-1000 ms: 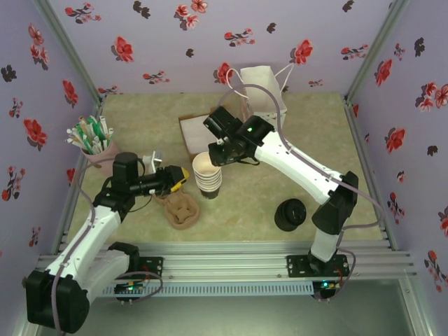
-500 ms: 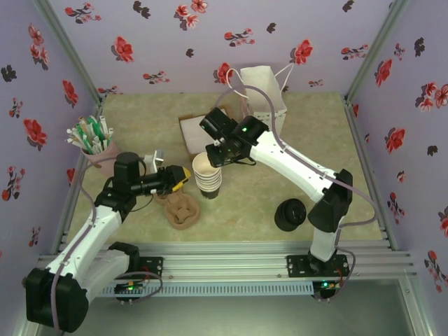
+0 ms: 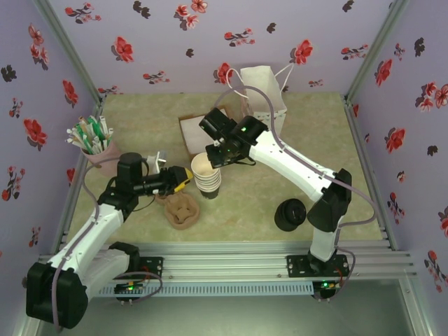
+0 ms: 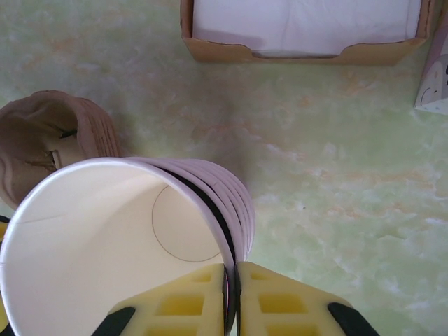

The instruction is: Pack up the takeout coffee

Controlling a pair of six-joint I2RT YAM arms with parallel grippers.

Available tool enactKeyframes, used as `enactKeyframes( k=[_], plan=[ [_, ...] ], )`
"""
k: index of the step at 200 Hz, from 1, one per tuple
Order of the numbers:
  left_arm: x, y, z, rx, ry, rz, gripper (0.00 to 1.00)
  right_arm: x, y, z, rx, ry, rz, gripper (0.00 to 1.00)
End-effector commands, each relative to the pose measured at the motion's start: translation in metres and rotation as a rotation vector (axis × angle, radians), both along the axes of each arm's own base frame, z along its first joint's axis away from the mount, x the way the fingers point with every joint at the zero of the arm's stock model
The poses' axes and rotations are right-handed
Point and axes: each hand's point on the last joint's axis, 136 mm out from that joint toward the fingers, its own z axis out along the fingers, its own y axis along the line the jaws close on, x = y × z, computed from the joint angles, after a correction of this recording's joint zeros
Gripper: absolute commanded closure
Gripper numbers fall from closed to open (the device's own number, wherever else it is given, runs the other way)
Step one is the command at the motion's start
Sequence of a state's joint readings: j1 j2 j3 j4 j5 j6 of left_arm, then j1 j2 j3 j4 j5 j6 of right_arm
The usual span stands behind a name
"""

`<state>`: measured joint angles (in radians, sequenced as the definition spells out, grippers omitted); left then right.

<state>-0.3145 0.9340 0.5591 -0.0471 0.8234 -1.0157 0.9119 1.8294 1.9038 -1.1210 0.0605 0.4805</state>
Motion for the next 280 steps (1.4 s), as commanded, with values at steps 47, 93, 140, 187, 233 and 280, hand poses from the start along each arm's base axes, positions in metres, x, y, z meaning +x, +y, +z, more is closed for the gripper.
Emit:
enactKeyframes(
  k=[47,93,140,187,233,280],
  plan=[
    [-0.001,-0.006,0.000,-0.018,-0.015,-0.024,0.59,-0.001,0.006,0.004,0.024,0.010,-0.015,0.97],
    [0.000,-0.006,0.003,-0.027,-0.022,-0.019,0.58,0.001,0.005,0.007,0.072,0.028,-0.035,1.00],
    [0.003,-0.006,0.005,-0.031,-0.029,-0.014,0.57,0.002,0.004,0.008,0.128,0.058,-0.048,1.00],
    [0.006,-0.006,0.002,-0.026,-0.023,-0.011,0.57,0.002,0.000,0.012,0.163,0.066,-0.061,1.00],
    [0.006,-0.005,-0.002,-0.008,-0.020,-0.003,0.57,0.004,-0.002,0.025,0.185,0.038,-0.067,1.00],
    [0.007,-0.004,-0.002,0.007,-0.018,0.002,0.57,0.007,-0.004,0.039,0.203,0.011,-0.072,1.00]
  ],
)
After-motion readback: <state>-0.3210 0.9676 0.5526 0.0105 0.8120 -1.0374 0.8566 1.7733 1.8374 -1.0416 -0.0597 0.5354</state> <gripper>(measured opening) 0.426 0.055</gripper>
